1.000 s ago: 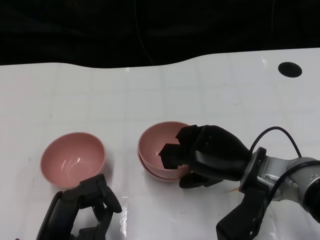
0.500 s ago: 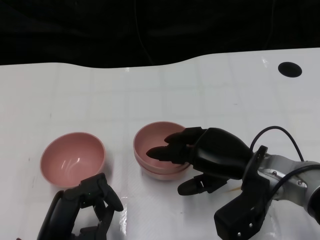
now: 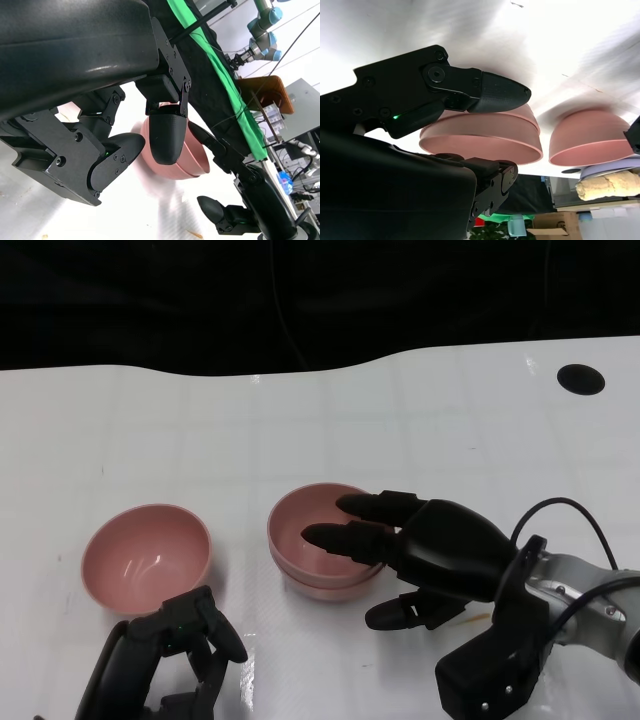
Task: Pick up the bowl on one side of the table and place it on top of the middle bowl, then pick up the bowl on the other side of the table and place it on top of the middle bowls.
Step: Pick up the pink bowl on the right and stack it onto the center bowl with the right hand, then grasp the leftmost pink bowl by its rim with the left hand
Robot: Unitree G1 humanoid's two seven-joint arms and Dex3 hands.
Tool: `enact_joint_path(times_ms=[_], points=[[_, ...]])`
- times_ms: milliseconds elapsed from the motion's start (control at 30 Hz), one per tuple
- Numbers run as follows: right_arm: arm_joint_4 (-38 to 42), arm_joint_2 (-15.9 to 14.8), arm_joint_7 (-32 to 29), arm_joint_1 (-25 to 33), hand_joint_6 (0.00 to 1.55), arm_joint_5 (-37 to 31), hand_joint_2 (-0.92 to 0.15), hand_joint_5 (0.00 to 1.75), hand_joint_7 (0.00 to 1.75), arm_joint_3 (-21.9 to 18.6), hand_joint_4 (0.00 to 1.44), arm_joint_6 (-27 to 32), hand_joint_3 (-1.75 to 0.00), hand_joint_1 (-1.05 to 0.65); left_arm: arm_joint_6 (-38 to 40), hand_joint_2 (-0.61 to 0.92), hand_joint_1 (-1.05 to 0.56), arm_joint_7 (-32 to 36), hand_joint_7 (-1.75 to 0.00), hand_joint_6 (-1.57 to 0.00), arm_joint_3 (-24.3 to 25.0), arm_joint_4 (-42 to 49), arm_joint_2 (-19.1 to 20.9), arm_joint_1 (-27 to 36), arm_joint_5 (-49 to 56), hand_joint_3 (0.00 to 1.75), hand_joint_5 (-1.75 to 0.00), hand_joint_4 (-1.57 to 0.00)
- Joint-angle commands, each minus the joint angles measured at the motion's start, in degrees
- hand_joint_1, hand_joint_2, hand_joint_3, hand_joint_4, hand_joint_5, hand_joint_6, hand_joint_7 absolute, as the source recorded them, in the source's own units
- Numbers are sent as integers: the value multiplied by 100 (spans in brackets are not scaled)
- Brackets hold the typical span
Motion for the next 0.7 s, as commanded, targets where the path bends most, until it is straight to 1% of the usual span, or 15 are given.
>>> enact_joint_path(times_ms=[33, 167, 200, 333, 467, 633, 700], points=[[-257, -312, -83, 205, 16, 145, -92, 3, 2, -202, 15, -51, -72, -92, 0, 50, -6, 59, -142, -77, 45, -7, 74, -3, -81, 119, -167, -82], [-702, -590, 63, 529, 20, 377, -92, 6, 3, -482, 22, -5, -66, -89, -11, 52, -6, 56, -141, -77, 61, -12, 78, 2, -115, 116, -169, -82], [-837, -664, 55, 656, 21, 470, -92, 7, 3, -591, 24, -13, -65, -88, -8, 52, -6, 43, -142, -77, 62, -21, 85, 7, -131, 115, -170, -82], [-1158, -972, -123, 1059, 30, 689, -92, 11, 4, -969, 37, -223, -55, -83, -27, 52, -7, 17, -142, -76, 72, -41, 116, 32, -173, 115, -170, -81], [-1402, -1179, -97, 1370, 33, 804, -92, 12, 4, -1264, 42, -226, -51, -81, -93, 52, -6, 36, -143, -77, 94, -16, 141, 34, -191, 116, -169, -82], [-1696, -1359, -124, 1791, 35, 939, -92, 12, 4, -1619, 46, -220, -51, -82, -45, 51, -7, 42, -143, -77, 133, -91, 173, 88, -209, 116, -170, -83], [-1837, -1434, -138, 2006, 39, 1025, -92, 12, 5, -1774, 48, -250, -51, -80, -94, 52, -9, 64, -143, -77, 172, -72, 183, 81, -216, 114, -171, -83]])
